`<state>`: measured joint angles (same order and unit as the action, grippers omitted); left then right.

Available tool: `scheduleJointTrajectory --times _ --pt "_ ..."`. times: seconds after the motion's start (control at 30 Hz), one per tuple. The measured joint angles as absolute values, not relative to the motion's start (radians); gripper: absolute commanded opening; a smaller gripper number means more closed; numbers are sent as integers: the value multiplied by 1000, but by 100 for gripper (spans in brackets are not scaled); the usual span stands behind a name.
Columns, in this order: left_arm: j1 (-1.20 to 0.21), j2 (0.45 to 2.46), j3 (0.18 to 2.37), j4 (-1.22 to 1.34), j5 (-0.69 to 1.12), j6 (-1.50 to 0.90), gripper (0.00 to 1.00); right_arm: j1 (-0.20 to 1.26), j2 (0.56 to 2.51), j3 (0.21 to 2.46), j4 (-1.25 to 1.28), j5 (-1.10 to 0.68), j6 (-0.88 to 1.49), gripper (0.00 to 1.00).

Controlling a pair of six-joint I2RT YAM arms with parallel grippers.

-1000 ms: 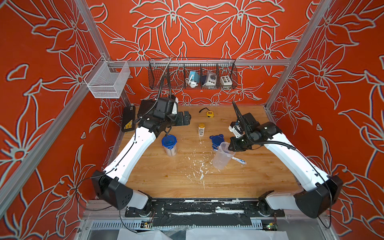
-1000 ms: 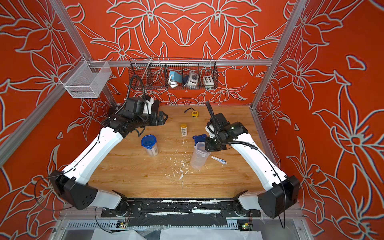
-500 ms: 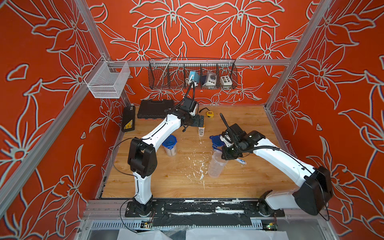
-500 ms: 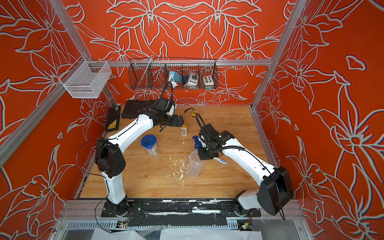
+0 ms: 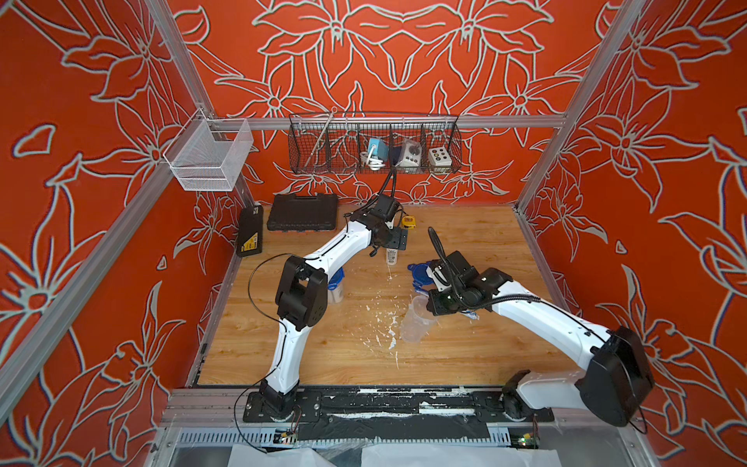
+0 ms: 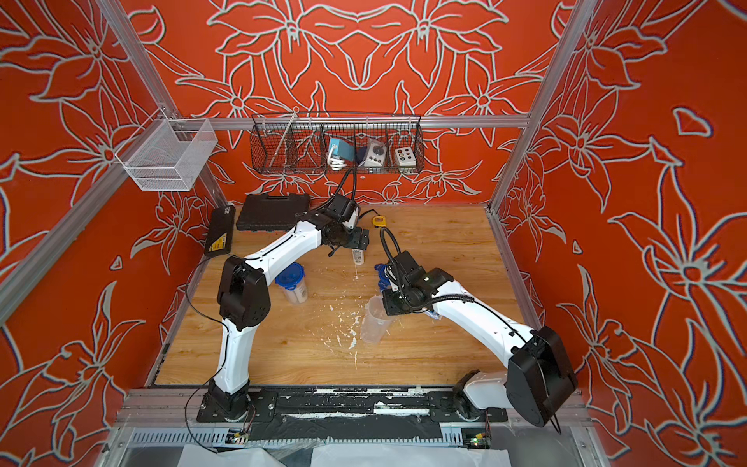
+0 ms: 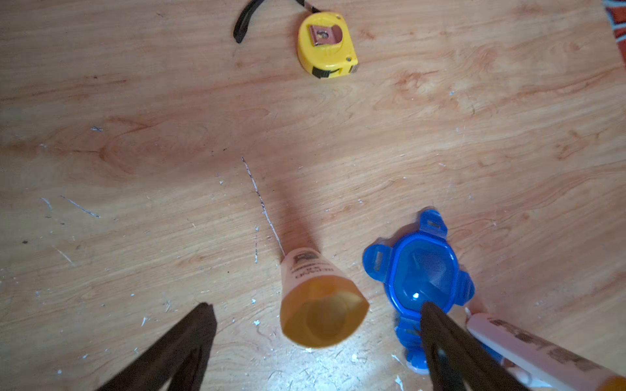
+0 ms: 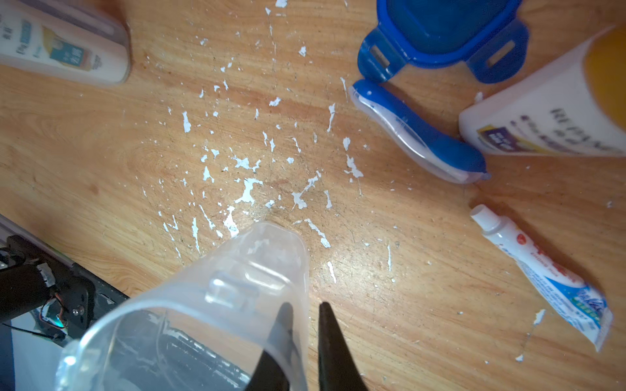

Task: Pack away toiletry kits
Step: Pick up the toiletry item from the center of the board.

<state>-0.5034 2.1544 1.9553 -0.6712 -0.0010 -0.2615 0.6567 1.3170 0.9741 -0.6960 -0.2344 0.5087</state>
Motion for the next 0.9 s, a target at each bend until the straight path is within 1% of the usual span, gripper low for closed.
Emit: scheduleJointTrajectory --times 0.27,0.4,0.43,0.57,0.67,0.77,0.9 --pt "-506 2197 1986 -676 -41 -258 78 669 1299 951 -662 -207 525 15" --pt "-511 2217 2003 -675 -56 -251 71 676 1314 953 -663 -199 532 18" --pt "-512 2222 2004 -675 -60 -250 69 680 1325 958 -664 -199 534 20" --pt "-513 2236 2005 -680 -63 -248 68 698 1359 988 -664 -193 538 32" --pt "-513 2237 2005 -682 -63 -249 65 704 1361 998 -665 -191 538 38" --pt "-513 2237 2005 -682 -63 -249 58 706 1361 1003 -667 -187 538 40" --pt "-513 2237 2007 -686 -63 -244 43 707 1360 1004 -675 -176 538 43"
